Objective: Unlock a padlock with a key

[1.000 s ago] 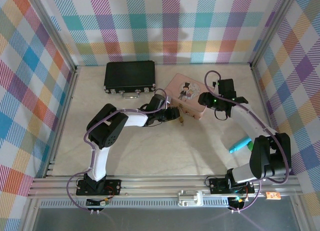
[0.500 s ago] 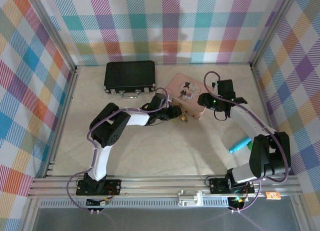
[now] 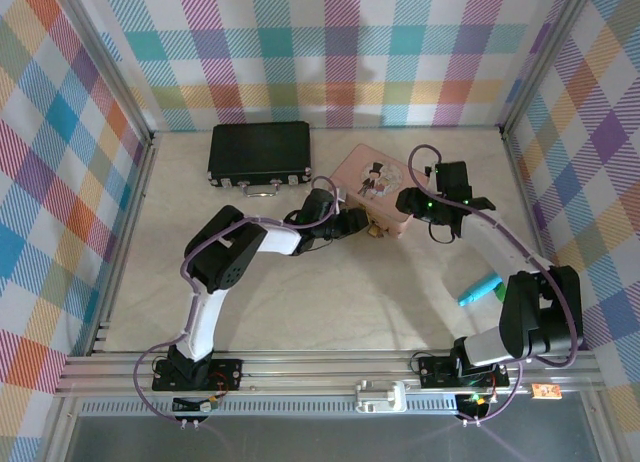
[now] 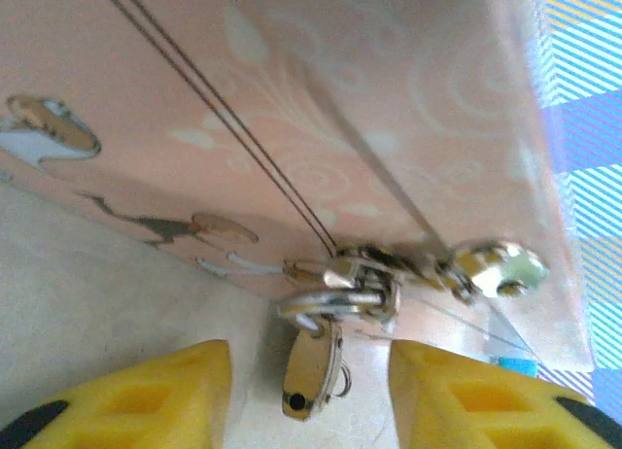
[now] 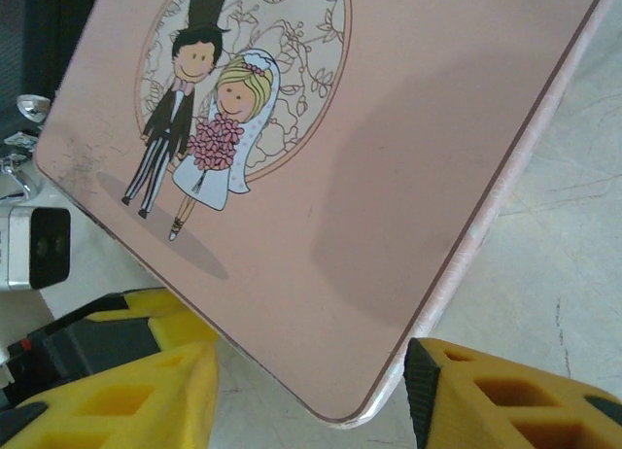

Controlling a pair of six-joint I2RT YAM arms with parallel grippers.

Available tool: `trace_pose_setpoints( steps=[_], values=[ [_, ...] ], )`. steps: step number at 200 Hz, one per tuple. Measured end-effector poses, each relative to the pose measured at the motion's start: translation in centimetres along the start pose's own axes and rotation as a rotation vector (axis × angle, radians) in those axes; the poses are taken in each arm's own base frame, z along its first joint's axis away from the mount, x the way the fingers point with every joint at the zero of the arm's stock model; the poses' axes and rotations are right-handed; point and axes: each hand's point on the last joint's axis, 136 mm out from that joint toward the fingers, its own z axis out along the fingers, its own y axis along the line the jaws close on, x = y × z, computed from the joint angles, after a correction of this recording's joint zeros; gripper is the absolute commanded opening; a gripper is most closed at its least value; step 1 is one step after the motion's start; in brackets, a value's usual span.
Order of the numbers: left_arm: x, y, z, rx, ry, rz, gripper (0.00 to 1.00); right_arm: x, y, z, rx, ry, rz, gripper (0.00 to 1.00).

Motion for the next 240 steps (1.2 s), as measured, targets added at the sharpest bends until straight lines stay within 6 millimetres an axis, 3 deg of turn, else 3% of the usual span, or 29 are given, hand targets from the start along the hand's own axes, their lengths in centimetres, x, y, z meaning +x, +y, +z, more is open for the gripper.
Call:
trace_pose_setpoints(
  steps=[36, 56, 88, 119, 175, 240],
  values=[
    [2.0, 0.9, -2.4, -0.173, 0.041, 0.104, 0.63, -0.2, 0.7, -0.8, -0.030, -0.013, -0.006, 0.55],
    [3.5, 1.0, -2.7, -0.266, 0.084, 0.220, 0.69, -0.3, 0.8, -1.0, -0.034, -0.017, -0.007, 0.57],
    [4.6, -1.8, -1.6, -0.328, 0.125, 0.460, 0.77, -0.1, 0.6, -0.9, -0.024, -0.010, -0.004, 0.59],
    [4.6, -3.6, 0.3, -0.351, 0.136, 0.608, 0.77, -0.1, 0.7, -0.9, -0.028, -0.010, -0.004, 0.59],
    [4.5, -0.2, 1.5, -0.485, 0.199, 0.723, 0.69, -0.4, 0.6, -0.9, -0.024, -0.023, 0.024, 0.59],
    [4.0, -0.3, 2.3, -0.482, 0.203, 0.796, 0.66, -0.2, -1.2, 0.8, 0.048, -0.029, 0.120, 0.60]
  ],
)
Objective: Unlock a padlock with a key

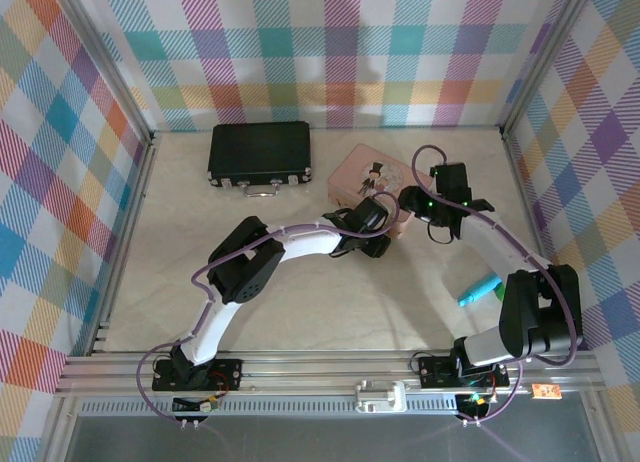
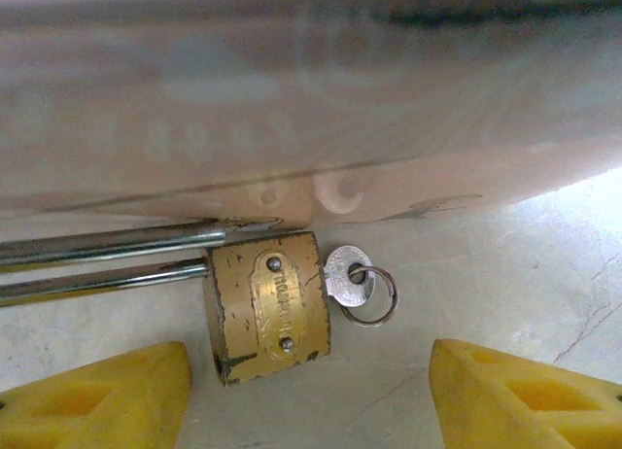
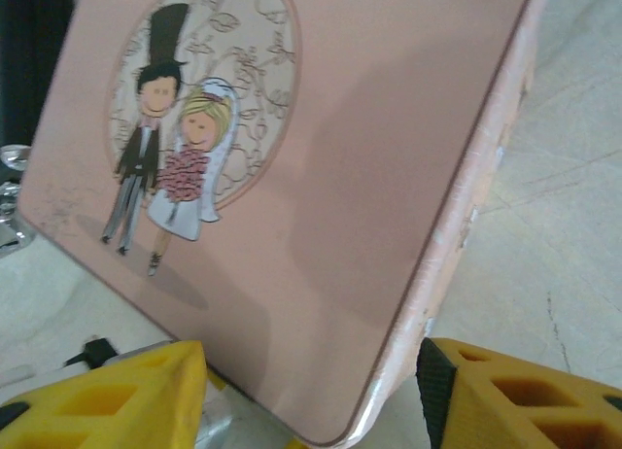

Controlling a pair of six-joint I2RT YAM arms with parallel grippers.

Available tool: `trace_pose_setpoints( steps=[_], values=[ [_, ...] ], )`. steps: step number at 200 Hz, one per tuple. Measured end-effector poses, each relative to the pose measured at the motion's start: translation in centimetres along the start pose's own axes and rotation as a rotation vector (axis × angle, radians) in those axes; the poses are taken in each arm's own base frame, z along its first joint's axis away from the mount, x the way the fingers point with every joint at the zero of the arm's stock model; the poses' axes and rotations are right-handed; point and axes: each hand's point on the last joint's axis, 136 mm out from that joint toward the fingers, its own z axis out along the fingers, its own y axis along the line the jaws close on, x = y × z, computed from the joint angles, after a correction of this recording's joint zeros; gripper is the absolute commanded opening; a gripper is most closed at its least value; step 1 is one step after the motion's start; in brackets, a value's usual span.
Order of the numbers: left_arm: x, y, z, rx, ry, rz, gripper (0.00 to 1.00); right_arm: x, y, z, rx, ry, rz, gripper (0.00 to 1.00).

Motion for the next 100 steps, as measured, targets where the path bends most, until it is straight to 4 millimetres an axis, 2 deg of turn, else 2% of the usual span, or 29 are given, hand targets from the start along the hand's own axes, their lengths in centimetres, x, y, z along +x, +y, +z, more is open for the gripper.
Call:
trace_pose_setpoints(
  steps=[49, 83, 100],
  values=[
    [-0.7, 0.4, 0.7, -0.035, -0.018, 0.026, 0.55, 0.4, -1.5, 1.4, 0.059, 0.012, 0.045, 0.61],
    [-1.8, 0.6, 1.2, -0.052, -0.072, 0.037, 0.32, 0.6, -2.3, 2.4, 0.087, 0.021, 0.055, 0.60],
    [-2.7, 0.5, 1.1, -0.049, -0.106, 0.036, 0.26, 0.8, -2.7, 3.0, 0.099, 0.026, 0.066, 0.60]
  ],
)
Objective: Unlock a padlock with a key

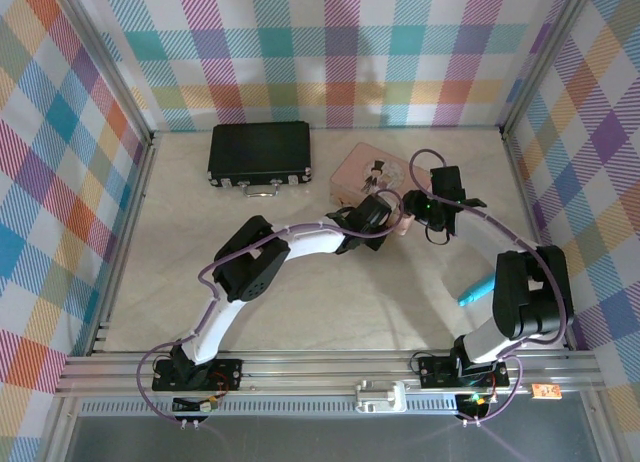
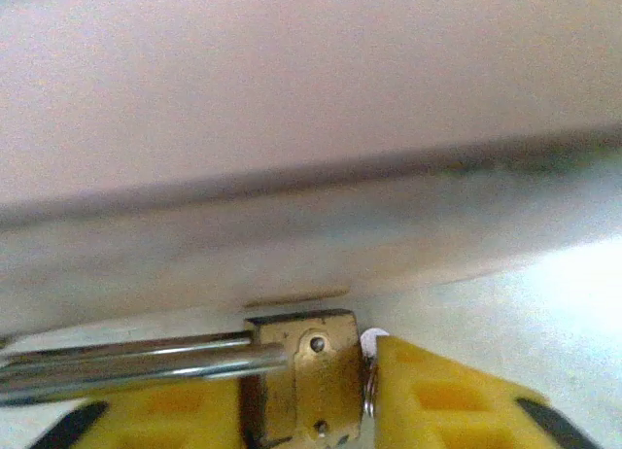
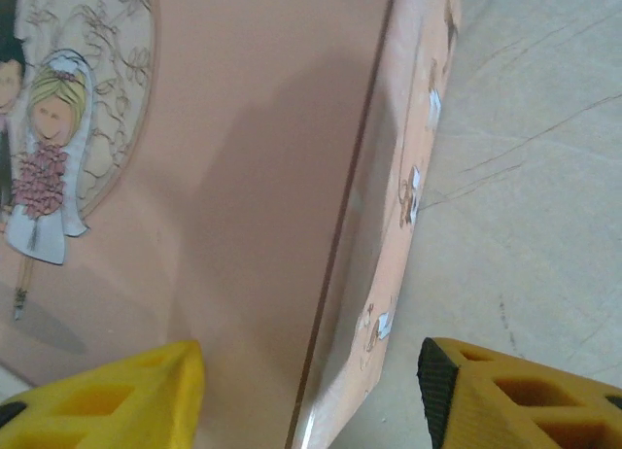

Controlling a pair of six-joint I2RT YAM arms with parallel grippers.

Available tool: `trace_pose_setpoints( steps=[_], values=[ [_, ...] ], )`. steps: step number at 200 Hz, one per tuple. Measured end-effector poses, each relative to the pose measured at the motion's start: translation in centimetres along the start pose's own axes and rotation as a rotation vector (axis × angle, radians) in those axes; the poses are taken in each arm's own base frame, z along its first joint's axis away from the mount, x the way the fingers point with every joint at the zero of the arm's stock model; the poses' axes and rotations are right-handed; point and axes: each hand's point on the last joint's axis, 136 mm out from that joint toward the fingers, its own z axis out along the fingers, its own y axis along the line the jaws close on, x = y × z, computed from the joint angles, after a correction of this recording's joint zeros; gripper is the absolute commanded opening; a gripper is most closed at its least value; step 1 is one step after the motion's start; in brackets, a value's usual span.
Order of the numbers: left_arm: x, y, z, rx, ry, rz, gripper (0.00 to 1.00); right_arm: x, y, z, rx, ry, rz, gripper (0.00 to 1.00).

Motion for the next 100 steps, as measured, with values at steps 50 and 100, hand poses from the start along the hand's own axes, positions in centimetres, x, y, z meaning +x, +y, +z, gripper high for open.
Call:
trace_pose_setpoints(
  steps=[50, 100],
  values=[
    [0.4, 0.7, -0.1, 0.005, -0.063, -0.051, 0.19, -0.3, -0.2, 0.5, 0.009, -0.012, 0.020, 0.59],
    [0.7, 3.4, -1.9, 0.028, -0.131, -0.195, 0.19, -0.6, -0.4, 0.5, 0.015, -0.024, 0.038, 0.59]
  ],
)
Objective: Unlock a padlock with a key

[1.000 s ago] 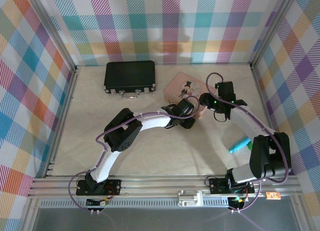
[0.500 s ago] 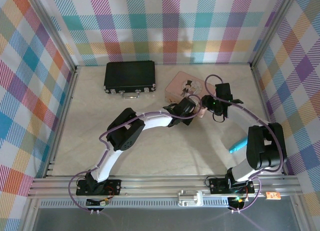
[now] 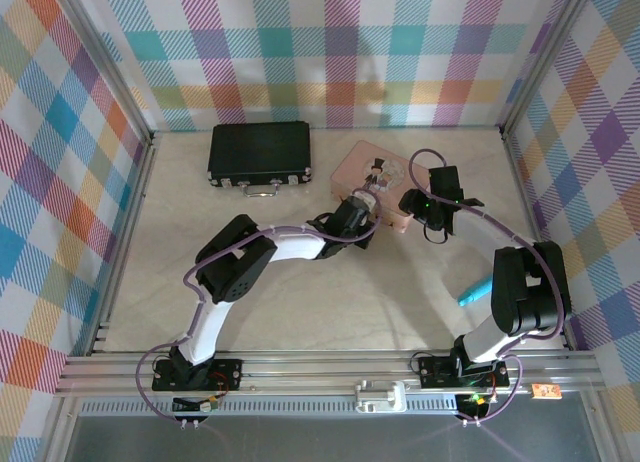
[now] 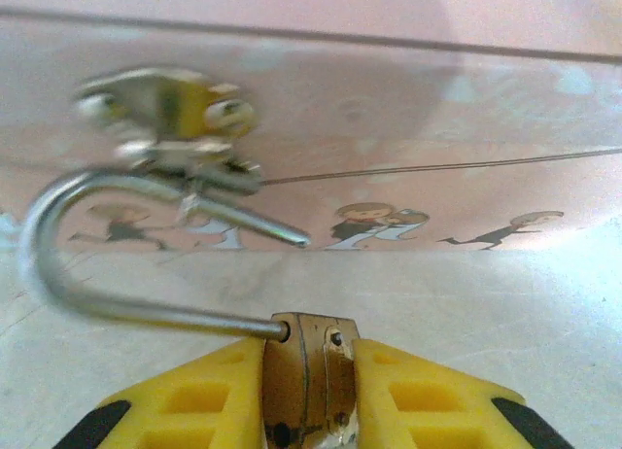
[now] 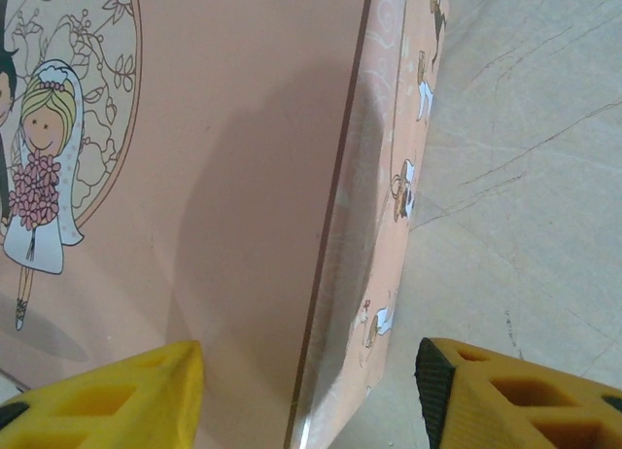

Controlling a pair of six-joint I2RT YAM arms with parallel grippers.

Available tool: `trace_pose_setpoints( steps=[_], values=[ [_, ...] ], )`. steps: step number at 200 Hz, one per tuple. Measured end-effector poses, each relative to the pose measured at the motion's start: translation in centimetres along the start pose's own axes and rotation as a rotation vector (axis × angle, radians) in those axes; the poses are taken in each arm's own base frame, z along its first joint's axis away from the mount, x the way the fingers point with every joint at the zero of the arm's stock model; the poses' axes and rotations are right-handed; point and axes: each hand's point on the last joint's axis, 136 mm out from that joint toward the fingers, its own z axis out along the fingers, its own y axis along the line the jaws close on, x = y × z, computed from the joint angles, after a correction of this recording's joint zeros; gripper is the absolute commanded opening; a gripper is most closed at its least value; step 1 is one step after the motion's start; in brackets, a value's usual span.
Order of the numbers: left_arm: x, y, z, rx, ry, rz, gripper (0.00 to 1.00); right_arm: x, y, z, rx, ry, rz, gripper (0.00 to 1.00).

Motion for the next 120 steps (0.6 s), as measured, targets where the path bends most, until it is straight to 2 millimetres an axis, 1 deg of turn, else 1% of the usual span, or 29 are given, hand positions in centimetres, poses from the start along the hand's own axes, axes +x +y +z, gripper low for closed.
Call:
trace_pose_setpoints(
  steps=[17, 68, 94, 120],
  values=[
    [0.0, 0.5, -0.2, 0.028, -0.015, -0.051, 0.19, 0.0, 0.0, 0.0, -0.001, 0.001, 0.000, 0.60],
    [-0.2, 0.8, -0.7, 0.096, -0.021, -0.157, 0.19, 0.1, 0.1, 0.1, -0.005, 0.003, 0.000, 0.59],
    [-0.1, 1.7, -1.7, 0.128, -0.019, -0.248, 0.19, 0.4, 0.5, 0.2, -0.020, 0.016, -0.005, 0.59],
    [0.3, 2.8, -3.1, 0.128, -0.011, -0.317, 0.19, 0.7, 0.9, 0.2, -0.034, 0.029, -0.010, 0.59]
  ],
)
